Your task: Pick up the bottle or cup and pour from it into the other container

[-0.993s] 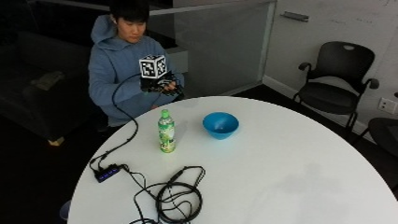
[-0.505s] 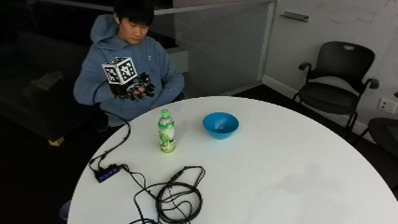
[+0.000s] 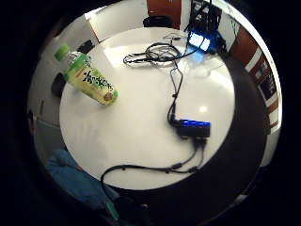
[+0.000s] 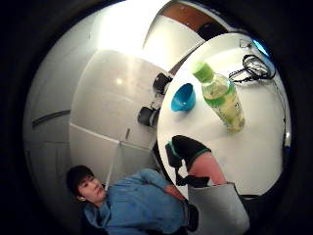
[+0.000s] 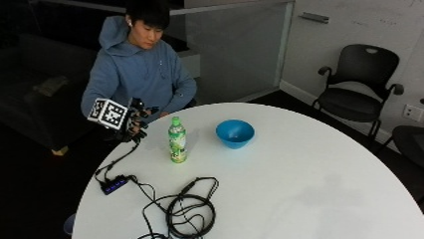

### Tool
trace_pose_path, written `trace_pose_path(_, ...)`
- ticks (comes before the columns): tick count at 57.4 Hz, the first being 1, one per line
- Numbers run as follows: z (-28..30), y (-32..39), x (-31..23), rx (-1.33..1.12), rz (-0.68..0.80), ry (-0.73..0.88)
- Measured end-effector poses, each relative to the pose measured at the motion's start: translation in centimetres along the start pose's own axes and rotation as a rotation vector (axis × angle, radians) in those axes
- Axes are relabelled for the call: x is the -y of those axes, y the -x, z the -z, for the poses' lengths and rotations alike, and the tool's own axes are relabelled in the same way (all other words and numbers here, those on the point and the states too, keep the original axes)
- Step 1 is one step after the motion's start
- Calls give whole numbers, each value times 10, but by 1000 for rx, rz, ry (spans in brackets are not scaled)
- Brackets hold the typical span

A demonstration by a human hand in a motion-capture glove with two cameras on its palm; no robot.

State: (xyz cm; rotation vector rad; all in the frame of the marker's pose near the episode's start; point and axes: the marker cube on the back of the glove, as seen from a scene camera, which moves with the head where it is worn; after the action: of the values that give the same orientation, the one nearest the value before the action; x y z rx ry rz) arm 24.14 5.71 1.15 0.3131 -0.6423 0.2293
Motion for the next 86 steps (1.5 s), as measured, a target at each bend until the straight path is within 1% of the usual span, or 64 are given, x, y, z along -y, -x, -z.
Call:
trace_pose_path(7, -20, -17, 11, 152, -28, -25)
trace_pose_path(16, -49, -22, 17, 267, -48, -18)
trace_pose_path(27, -90, -20, 29, 449, -56, -5)
trace_pose_path(42, -133, -13, 48, 658, -64, -54)
trace_pose_path(56, -151, -8, 58, 665, -28, -194)
trace_pose_path(63, -158, -2, 66, 670, -55, -251)
trace_pose_path(69, -163, 4, 72, 646, -59, -247)
trace_pose_path(75, -163, 14, 83, 609, -99, -212)
trace_pose_path(78, -164, 19, 88, 567, -95, -199)
trace_pose_path(86, -152, 41, 113, 416, -96, -89)
